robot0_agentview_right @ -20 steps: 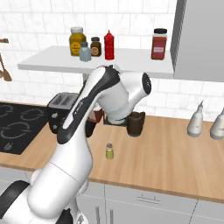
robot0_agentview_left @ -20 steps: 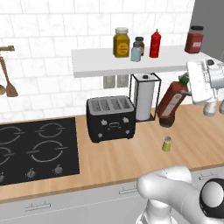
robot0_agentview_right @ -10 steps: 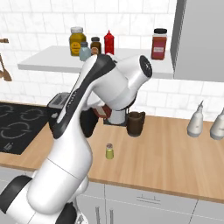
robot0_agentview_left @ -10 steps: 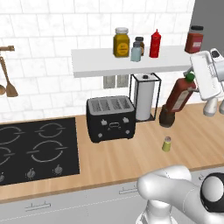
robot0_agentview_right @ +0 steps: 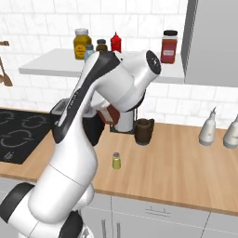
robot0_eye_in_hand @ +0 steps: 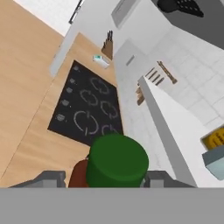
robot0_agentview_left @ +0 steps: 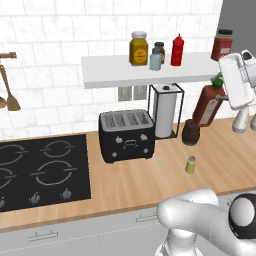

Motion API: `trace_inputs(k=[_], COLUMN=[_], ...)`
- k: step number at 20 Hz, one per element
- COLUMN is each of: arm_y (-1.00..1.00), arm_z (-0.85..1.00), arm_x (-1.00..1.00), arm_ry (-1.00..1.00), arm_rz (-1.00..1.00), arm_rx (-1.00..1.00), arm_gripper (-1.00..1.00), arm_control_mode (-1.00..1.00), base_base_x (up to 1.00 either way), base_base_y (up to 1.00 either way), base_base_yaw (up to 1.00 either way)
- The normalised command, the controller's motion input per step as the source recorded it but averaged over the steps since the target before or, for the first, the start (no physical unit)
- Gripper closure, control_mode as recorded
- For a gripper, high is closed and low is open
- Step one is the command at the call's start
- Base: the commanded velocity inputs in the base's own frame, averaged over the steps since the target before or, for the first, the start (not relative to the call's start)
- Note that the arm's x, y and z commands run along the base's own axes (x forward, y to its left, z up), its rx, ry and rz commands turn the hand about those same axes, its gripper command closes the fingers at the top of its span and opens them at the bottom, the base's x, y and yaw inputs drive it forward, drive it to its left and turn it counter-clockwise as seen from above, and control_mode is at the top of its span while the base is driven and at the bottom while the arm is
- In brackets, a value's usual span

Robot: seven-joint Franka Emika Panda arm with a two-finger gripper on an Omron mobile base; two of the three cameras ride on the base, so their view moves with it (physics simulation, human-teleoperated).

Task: Put the shaker and condiment bottle from the counter next to their counterparts in the cabinet.

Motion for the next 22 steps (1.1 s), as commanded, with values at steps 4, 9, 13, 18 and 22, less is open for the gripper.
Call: trace_inputs(k=[4, 9, 13, 18, 22], arm_y=[0.0, -0.09, -0.13, -0.06, -0.04], arm_z=[0.47, 0.47, 0.47, 0.62, 0.68], arm_x=[0.0, 0.0, 0.0, 0.0, 0.0], arm_ry=[0.18, 0.21, 0.13, 0.02, 0.0], arm_rz=[-0.09, -0.14, -0.22, -0.26, -0.27], arm_rx=[0.0, 0.01, 0.06, 0.2, 0.26], arm_gripper=[1.0, 1.0, 1.0, 1.0, 1.0], arm_control_mode=[-1.0, -1.0, -1.0, -1.0, -1.0], base_base_x=[0.0, 0.0, 0.0, 0.0, 0.0], base_base_y=[0.0, 0.0, 0.0, 0.0, 0.0], base_base_yaw=[0.0, 0.0, 0.0, 0.0, 0.0])
